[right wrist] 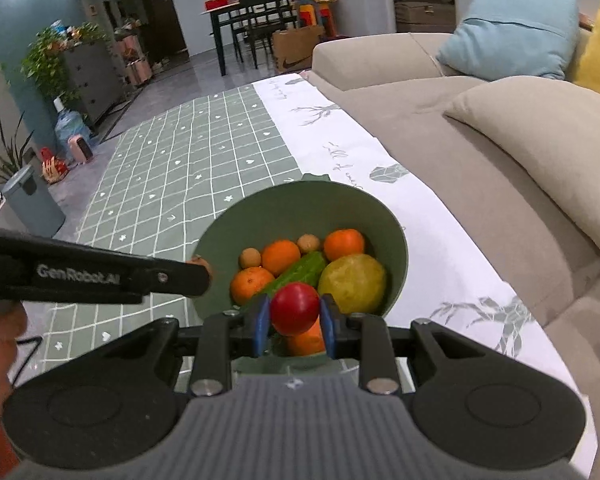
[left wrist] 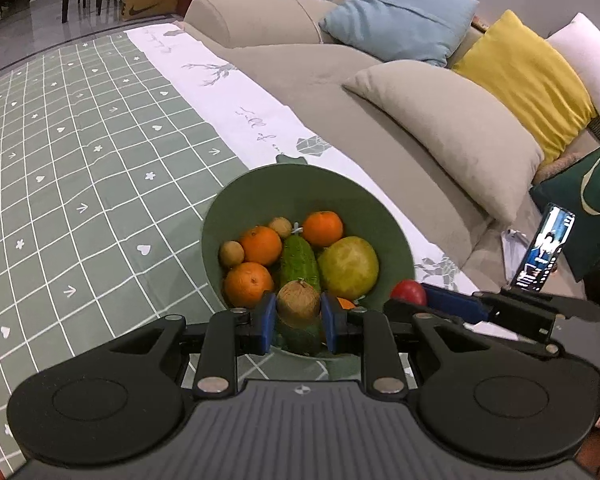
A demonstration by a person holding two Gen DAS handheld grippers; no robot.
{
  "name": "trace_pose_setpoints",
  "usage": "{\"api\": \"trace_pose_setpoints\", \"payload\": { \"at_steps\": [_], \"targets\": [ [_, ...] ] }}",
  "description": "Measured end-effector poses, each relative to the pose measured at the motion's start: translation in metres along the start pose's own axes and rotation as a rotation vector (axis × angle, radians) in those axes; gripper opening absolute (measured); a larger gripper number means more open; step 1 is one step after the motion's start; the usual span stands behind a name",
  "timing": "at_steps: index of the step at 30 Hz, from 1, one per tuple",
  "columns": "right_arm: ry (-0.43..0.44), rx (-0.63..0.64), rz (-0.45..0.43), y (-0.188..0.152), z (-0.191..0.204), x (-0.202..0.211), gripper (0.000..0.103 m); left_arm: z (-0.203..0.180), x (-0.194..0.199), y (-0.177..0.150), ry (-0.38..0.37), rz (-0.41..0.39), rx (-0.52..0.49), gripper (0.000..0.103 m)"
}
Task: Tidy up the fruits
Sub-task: 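Lower both held fruits into the colander and open both tools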
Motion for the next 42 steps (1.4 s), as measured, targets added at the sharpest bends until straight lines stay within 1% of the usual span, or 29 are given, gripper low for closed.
{"api": "trace_pose_setpoints", "payload": {
  "at_steps": [5,8,11,15,21,24,27,31,34,39,41,42],
  "targets": [
    [0.016,0.032,0.036,0.004,-0.011,-0.013,0.023,0.003,-0.019,0.006,0.012,0.021,-0.020,0.027],
    [0.044,0.041,0.048,0.010,-0.015,-0.022,0.023,0.001,-0.031,0.013,0.020,0.036,-0.035,0.027],
    [0.049,0.053,0.061,0.017,-0.017,-0.031,0.023,-0.001,-0.044,0.020,0.028,0.055,-0.052,0.027],
    [0.059,0.103,0.090,0.026,-0.020,-0.049,0.023,-0.003,-0.061,0.028,0.042,0.075,-0.078,0.027],
    [0.064,0.167,0.135,0.036,-0.030,-0.073,0.023,-0.007,-0.077,0.031,0.061,0.085,-0.190,0.027],
    [0.075,0.181,0.146,0.041,-0.032,-0.080,0.023,-0.009,-0.084,0.030,0.062,0.095,-0.217,0.027],
    [0.079,0.204,0.164,0.042,-0.035,-0.090,0.023,-0.009,-0.089,0.031,0.071,0.098,-0.228,0.027],
    [0.081,0.203,0.185,0.037,-0.040,-0.097,0.023,-0.009,-0.094,0.029,0.069,0.108,-0.241,0.027],
    [0.087,0.200,0.181,0.037,-0.041,-0.098,0.023,-0.009,-0.097,0.028,0.078,0.116,-0.250,0.027],
    [0.083,0.196,0.183,0.036,-0.040,-0.100,0.024,-0.006,-0.099,0.027,0.079,0.125,-0.237,0.027],
    [0.077,0.201,0.183,0.036,-0.038,-0.099,0.024,-0.006,-0.099,0.027,0.082,0.130,-0.237,0.029],
    [0.074,0.205,0.184,0.036,-0.038,-0.098,0.024,-0.006,-0.099,0.027,0.087,0.132,-0.238,0.033]
  ]
}}
Point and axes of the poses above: each gripper's, at about its wrist camera, not at the fingertips, and x roughly against the way its jaws point, z to its left, y to its top, the point moved 9 cm from there along -x, roughly the way its jaws point, and after that the axes turned 12 degrees about y, right-handed, at the moved point
